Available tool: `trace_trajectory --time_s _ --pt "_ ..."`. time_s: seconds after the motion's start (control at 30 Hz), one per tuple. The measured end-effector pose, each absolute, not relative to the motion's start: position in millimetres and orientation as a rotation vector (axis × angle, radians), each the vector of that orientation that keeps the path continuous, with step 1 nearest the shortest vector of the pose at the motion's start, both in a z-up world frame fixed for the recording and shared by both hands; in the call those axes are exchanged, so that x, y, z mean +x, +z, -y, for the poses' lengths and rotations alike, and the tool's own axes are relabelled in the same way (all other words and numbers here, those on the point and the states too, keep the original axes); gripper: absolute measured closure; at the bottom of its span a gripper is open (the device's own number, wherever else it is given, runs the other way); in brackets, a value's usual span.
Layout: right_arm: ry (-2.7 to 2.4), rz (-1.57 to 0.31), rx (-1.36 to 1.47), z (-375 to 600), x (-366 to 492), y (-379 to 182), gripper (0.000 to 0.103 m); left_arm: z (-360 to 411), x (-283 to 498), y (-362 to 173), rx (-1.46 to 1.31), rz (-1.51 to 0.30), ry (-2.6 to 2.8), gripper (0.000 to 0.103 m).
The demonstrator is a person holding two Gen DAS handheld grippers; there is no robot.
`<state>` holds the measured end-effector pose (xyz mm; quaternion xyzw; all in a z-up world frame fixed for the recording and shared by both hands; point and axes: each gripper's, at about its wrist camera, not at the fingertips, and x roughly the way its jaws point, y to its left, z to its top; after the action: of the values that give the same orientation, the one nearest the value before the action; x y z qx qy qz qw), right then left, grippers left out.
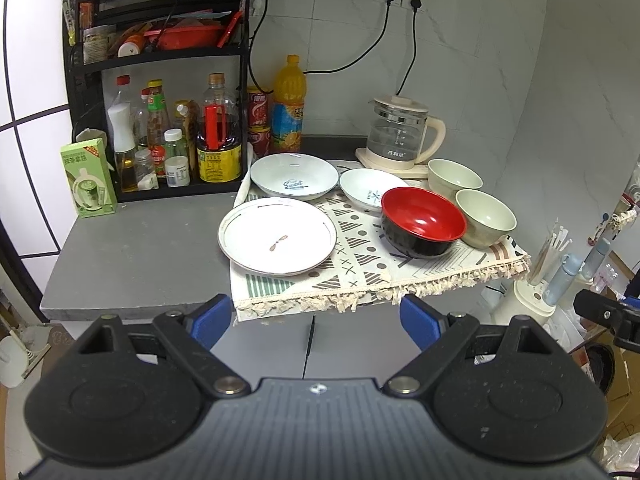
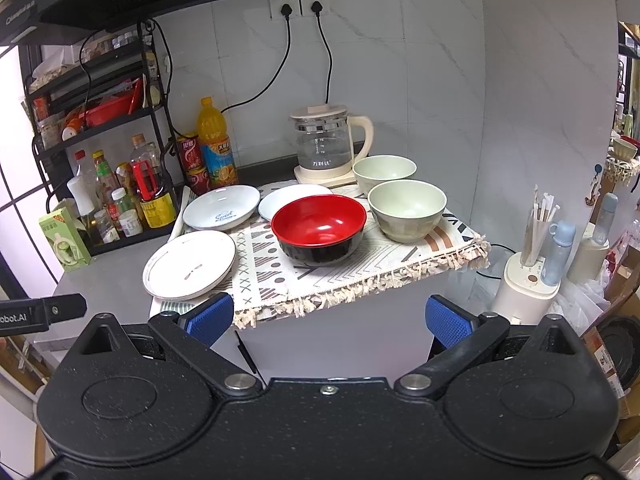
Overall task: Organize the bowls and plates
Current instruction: 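Move both grippers toward the bowls on the patterned mat, then close both grippers on the rim of the large pale green bowl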
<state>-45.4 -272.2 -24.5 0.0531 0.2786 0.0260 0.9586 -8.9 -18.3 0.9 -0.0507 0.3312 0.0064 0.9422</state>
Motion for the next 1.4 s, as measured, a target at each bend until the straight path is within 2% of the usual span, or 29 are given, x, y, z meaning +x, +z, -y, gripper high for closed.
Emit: trace_trajectory --time_s 0.87,1.4 --pt "0.036 -0.592 0.115 290.7 -15.1 -33.1 0.000 34.2 33.8 -9.5 -0.099 -0.710 0.004 0.013" --pt "0.044 -0.617 0.148 307.1 54.0 -44.0 0.000 47.1 118.9 -21.4 -0.116 -0.767 0.028 0.013"
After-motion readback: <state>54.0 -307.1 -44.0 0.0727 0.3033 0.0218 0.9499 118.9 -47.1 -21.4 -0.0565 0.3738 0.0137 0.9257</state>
